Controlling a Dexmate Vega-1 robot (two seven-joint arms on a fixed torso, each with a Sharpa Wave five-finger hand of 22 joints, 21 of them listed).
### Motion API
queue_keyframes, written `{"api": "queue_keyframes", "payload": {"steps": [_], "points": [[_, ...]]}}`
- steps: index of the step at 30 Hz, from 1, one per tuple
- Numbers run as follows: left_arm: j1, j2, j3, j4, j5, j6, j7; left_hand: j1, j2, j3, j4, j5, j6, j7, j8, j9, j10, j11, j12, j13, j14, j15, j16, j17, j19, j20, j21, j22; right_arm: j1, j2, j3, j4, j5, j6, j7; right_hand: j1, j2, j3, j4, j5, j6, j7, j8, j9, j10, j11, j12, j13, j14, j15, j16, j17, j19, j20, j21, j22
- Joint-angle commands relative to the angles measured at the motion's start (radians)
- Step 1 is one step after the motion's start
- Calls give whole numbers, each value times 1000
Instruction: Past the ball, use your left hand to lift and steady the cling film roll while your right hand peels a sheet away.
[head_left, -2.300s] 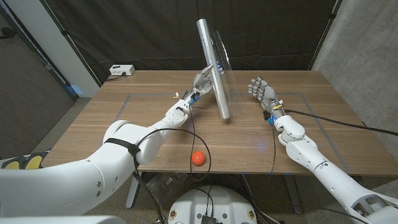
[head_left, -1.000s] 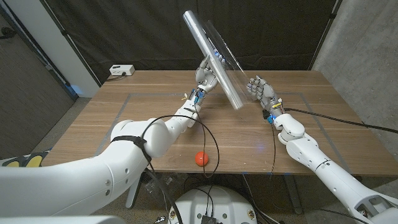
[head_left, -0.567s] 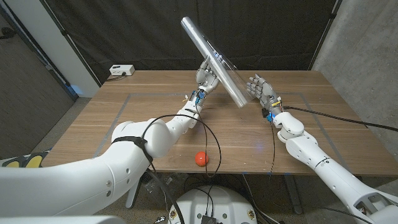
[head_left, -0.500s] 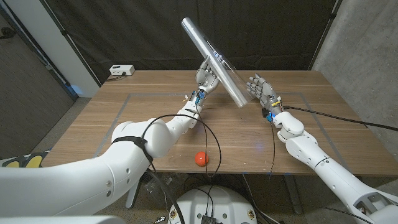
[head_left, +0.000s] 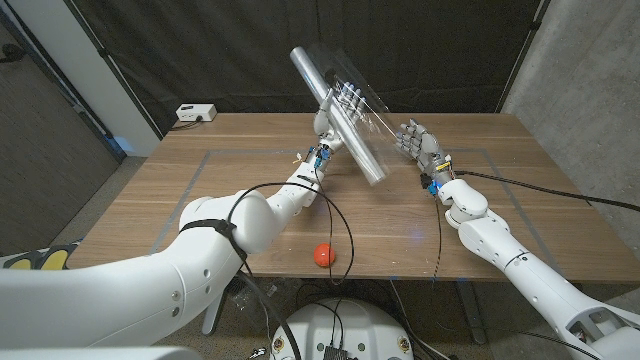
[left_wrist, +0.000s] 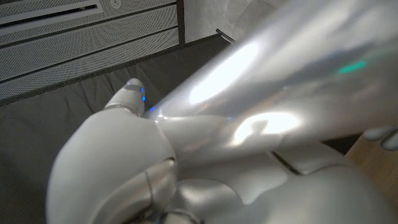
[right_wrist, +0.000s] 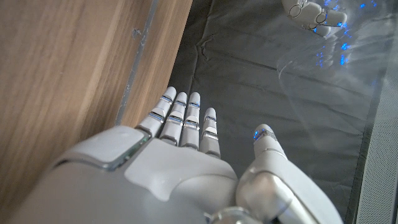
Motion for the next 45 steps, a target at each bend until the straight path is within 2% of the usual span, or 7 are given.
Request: {"api": "queue_keyframes", "payload": {"steps": [1,2,4,15,21,26,45], "points": [[1,-11,-46,-3,40,16,-39,33,166,58,29,37,81,19,31,-3,105,-1,21,5,79,-108,52,-1,13,0,-16,8,-13,-5,3,-18,-2,5,-8,-10,-3,5,-2,3,10,0,0,2,10,0,-3,3,4,-1,1,2,7,-3,-1,3],[2,-10,-44,-4,37,18,-43,34,248,87,54,41,141,28,55,-1,171,-10,39,10,143,-124,80,1,28,1,-15,8,-14,-5,3,-20,-3,4,-9,-10,-3,5,-2,3,10,-1,0,2,11,0,-3,3,4,-1,1,2,7,-3,-1,3],[3,-7,-34,-5,36,9,-48,23,295,113,87,44,174,31,62,-5,221,-17,50,17,193,-131,97,-1,59,-15,-12,6,-16,-7,3,-23,-3,3,-9,-11,-3,5,-2,3,9,-1,-1,2,11,1,-3,3,3,0,0,2,8,-3,-2,3],[10,17,50,-10,4,-47,-82,-55,289,149,211,60,258,11,92,13,338,-37,98,46,349,-160,125,-1,168,-77,-8,5,-21,-57,3,-104,-2,-109,-41,-22,-15,-3,0,-1,10,1,-1,2,11,-1,-4,3,20,7,6,3,41,15,8,3],[14,31,93,-11,-22,-60,-90,-60,279,160,209,62,276,5,111,29,358,-44,110,56,375,-163,123,1,196,-87,-10,4,37,-171,11,-187,117,-366,73,-134,-127,-98,26,8,37,38,6,2,50,23,8,4,115,24,29,6,153,47,39,5],[18,36,117,-10,-43,-63,-81,-60,269,162,203,61,271,5,115,35,358,-48,112,61,379,-164,119,1,202,-88,-13,4,156,-223,-27,-156,169,-505,242,-189,-158,-149,57,25,65,66,10,4,138,51,34,4,227,32,48,7,238,54,64,5],[25,53,171,-7,-93,-68,-55,-54,263,174,191,60,263,-1,123,47,353,-47,116,74,376,-165,104,3,202,-87,-26,4,415,-91,-119,254,216,-383,833,-195,-162,-228,134,64,107,117,11,5,287,78,61,2,437,22,76,7,422,34,125,5]]}}
